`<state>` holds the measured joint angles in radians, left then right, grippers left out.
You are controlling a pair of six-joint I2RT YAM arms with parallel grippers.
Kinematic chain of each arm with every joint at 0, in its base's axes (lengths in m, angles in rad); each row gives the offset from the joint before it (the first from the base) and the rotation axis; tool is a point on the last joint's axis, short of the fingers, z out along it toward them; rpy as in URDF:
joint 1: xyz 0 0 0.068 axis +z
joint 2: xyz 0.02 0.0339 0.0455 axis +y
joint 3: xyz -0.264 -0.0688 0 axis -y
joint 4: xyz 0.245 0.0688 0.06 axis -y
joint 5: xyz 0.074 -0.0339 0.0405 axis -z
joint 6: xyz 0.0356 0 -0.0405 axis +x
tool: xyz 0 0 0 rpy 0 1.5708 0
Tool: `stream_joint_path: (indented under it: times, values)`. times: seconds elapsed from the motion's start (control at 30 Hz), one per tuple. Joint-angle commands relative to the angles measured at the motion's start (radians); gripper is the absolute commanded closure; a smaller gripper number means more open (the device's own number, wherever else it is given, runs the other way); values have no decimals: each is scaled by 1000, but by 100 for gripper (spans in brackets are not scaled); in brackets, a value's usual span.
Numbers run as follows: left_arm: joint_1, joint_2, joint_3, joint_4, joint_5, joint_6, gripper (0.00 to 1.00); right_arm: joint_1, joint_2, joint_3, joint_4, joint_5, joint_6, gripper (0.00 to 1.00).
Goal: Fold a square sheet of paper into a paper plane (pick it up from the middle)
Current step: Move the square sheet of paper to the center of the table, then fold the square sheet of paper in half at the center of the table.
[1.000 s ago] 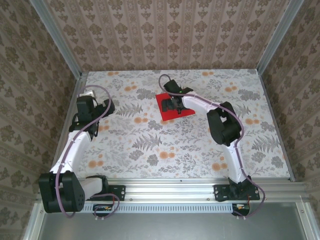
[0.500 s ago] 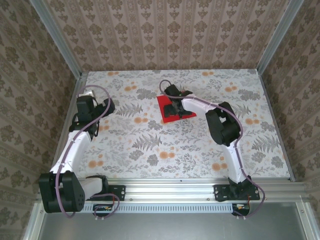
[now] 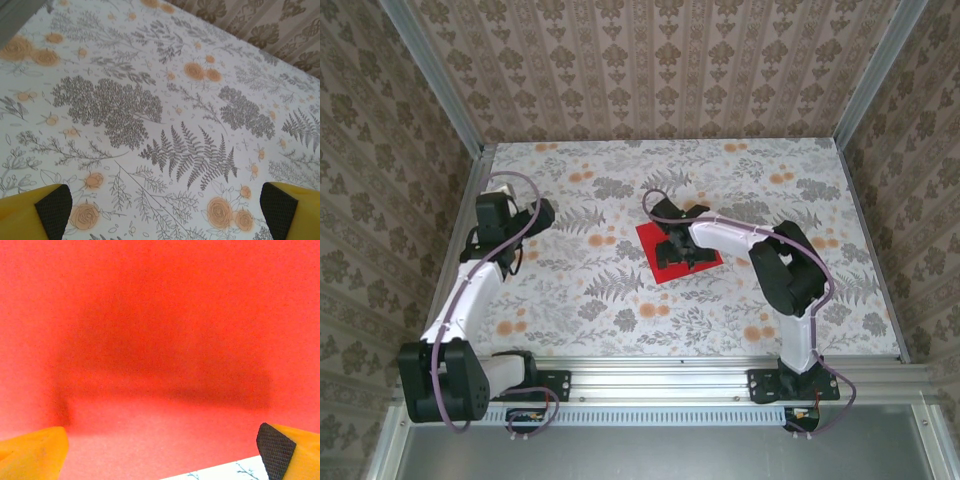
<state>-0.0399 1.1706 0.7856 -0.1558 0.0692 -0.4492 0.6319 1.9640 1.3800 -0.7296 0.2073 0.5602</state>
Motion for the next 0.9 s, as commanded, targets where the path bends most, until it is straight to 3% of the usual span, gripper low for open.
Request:
stream_joint_path:
  times: [0.0,0.3,0.6,0.87]
  values:
    - [-18,26,19,-55,22,-30,0,-18,-5,87,-50,41,6,0]
    - [-74,66,21,-80,28,-23,0,-66,154,261,-131,-63,-152,0]
    - [-92,86,-1,-39,80,-28,0,-85,210,288,-153,-107,-200,0]
    - [-119,75,-37,21,50,-34,0,-87,256,287,-170,-130,-214,0]
